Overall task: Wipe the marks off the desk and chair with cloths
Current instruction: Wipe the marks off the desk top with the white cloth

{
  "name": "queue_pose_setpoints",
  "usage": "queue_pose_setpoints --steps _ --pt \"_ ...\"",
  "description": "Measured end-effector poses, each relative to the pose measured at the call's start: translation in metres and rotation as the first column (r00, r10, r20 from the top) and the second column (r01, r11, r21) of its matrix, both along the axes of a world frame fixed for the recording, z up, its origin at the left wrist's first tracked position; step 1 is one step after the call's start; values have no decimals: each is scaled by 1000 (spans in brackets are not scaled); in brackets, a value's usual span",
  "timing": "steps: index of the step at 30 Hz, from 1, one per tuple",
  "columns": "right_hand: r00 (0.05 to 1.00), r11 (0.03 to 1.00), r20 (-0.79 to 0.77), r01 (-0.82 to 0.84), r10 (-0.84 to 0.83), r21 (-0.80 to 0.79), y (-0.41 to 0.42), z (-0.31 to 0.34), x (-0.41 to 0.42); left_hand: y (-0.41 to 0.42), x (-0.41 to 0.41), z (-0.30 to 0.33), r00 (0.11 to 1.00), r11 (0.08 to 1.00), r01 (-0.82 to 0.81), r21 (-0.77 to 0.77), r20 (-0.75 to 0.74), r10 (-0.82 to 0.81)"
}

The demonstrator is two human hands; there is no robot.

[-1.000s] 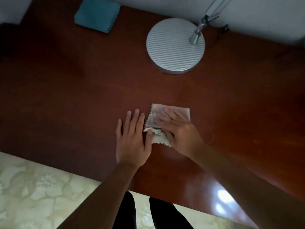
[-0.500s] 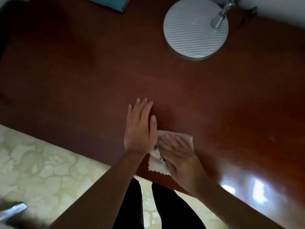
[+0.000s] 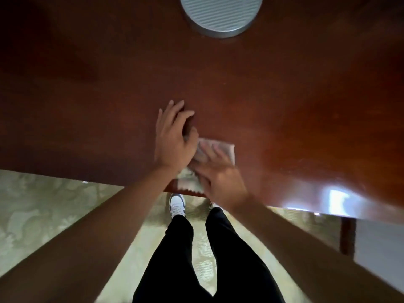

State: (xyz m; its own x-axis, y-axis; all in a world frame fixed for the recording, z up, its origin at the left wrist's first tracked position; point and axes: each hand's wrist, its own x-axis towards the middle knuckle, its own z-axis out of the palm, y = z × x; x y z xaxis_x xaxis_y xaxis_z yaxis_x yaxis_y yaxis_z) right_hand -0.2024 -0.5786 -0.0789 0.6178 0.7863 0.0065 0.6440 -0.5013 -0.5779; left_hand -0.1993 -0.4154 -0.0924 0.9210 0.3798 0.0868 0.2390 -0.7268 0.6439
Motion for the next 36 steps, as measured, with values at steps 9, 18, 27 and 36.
queue_pose_setpoints --steps 9,18,27,36 --pt "984 982 35 169 -172 82 -30 -10 -34 -28 -21 4 902 851 431 301 -143 -407" --pt "929 929 17 370 -370 25 -149 2 -12 -144 2 5 701 624 713 321 -275 -658" --pt "870 870 -13 492 -492 -7 -329 -2 20 -333 52 5 646 552 763 335 -393 -655" --pt "619 620 74 785 -782 -12 -464 -6 43 -481 82 29 604 512 796 323 -378 -702"
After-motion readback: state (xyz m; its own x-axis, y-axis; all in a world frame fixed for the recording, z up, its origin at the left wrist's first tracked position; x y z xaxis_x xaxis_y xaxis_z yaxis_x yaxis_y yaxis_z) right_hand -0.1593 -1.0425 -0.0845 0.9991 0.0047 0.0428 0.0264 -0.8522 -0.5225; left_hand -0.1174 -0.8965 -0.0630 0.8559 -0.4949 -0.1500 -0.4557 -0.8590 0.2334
